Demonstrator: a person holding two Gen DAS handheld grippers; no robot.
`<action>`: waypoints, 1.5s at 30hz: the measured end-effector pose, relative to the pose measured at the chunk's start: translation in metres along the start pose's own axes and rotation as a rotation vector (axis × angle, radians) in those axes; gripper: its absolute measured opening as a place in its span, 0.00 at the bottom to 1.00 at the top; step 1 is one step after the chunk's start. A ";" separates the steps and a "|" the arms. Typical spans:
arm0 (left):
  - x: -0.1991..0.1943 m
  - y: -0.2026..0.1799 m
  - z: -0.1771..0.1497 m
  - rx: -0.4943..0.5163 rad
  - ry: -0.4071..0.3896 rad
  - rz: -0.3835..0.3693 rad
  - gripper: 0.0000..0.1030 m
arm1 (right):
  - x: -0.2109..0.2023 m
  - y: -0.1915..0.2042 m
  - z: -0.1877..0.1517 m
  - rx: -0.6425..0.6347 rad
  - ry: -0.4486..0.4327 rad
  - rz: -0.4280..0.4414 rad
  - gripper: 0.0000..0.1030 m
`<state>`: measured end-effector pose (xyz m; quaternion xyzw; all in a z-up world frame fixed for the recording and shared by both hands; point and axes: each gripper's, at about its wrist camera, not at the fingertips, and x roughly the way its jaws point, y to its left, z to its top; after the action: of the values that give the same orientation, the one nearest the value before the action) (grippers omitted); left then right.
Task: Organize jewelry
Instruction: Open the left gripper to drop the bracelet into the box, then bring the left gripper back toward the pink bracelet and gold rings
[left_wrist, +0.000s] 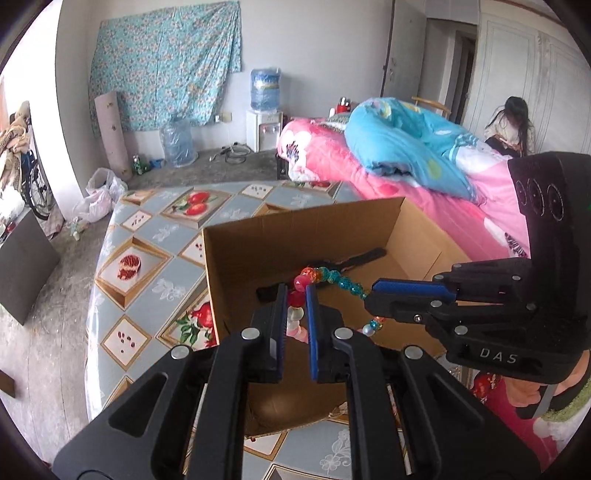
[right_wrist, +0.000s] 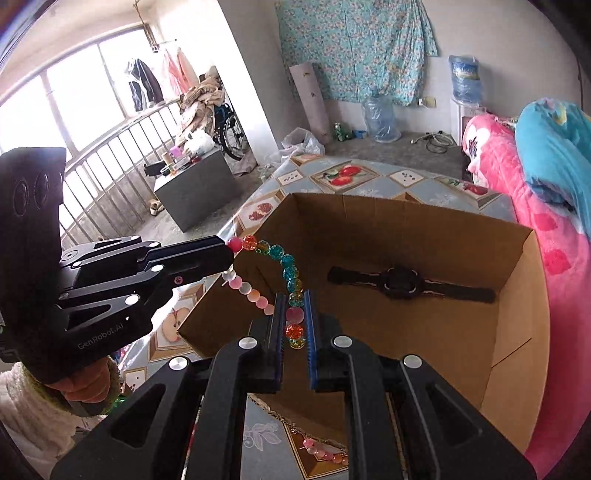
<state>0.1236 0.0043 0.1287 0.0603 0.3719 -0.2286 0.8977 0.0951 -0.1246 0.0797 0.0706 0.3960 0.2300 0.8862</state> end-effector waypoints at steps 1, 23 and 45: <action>0.009 0.004 -0.003 -0.008 0.033 0.004 0.08 | 0.009 -0.004 0.000 0.010 0.032 0.011 0.10; 0.016 0.018 -0.010 -0.010 -0.024 0.106 0.22 | 0.046 -0.041 0.021 0.150 0.121 0.033 0.11; -0.040 -0.022 -0.140 -0.050 -0.032 -0.044 0.36 | -0.069 -0.044 -0.135 0.210 -0.058 -0.040 0.35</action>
<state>-0.0004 0.0378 0.0577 0.0261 0.3644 -0.2397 0.8995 -0.0285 -0.2033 0.0210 0.1619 0.3934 0.1671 0.8895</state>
